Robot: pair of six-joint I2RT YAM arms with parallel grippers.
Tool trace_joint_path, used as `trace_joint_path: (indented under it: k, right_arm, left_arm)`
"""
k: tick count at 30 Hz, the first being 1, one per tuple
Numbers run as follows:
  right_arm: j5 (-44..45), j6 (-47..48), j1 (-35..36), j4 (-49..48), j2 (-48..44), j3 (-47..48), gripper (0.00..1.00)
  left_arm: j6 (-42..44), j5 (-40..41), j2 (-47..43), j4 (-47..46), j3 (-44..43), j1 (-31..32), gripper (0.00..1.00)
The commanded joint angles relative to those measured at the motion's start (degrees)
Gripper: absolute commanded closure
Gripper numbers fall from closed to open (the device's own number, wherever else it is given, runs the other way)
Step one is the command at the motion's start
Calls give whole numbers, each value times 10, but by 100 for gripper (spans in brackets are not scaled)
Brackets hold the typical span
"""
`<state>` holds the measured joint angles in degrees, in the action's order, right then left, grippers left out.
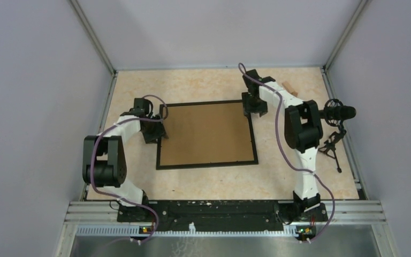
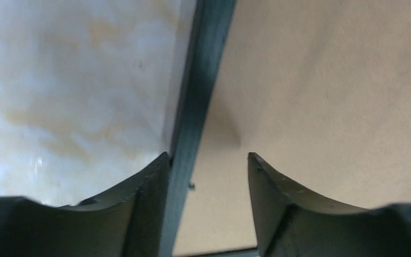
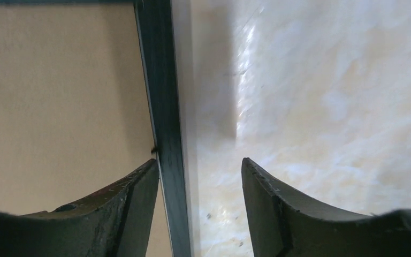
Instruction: Put the photo into the frame
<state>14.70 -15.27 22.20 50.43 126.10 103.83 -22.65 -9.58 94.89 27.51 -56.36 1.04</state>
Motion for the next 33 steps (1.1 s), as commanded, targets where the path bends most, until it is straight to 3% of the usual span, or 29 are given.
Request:
trace_joint_path:
  k: [1, 6, 11, 16, 19, 24, 29, 33]
  right_arm:
    - [-191, -13, -26, -65, -111, -75, 39]
    - [-246, -28, -46, -156, -193, -221, 35]
    - [-274, -35, -49, -226, -223, -326, 35]
    - [-258, -38, -49, -271, -218, -370, 51]
    - [-238, -35, -48, -281, -209, -380, 62]
    - [-186, -43, -40, -278, -218, -420, 78]
    - [-174, -84, -27, -288, -252, -498, 89]
    - [-152, -97, 12, -283, -304, -550, 93]
  left_arm:
    - [-17, 10, -121, 87, 25, 14, 37]
    - [-133, -51, -232, 117, 96, 142, 29]
    - [-353, -115, -339, 69, 207, 254, 28]
    - [-521, -130, -403, -34, 302, 306, 30]
    - [-558, -118, -386, -74, 311, 322, 18]
    - [-590, -90, -316, -160, 327, 328, 10]
    - [-604, 6, -245, -175, 315, 326, 18]
    - [-592, 22, -207, -169, 295, 283, 25]
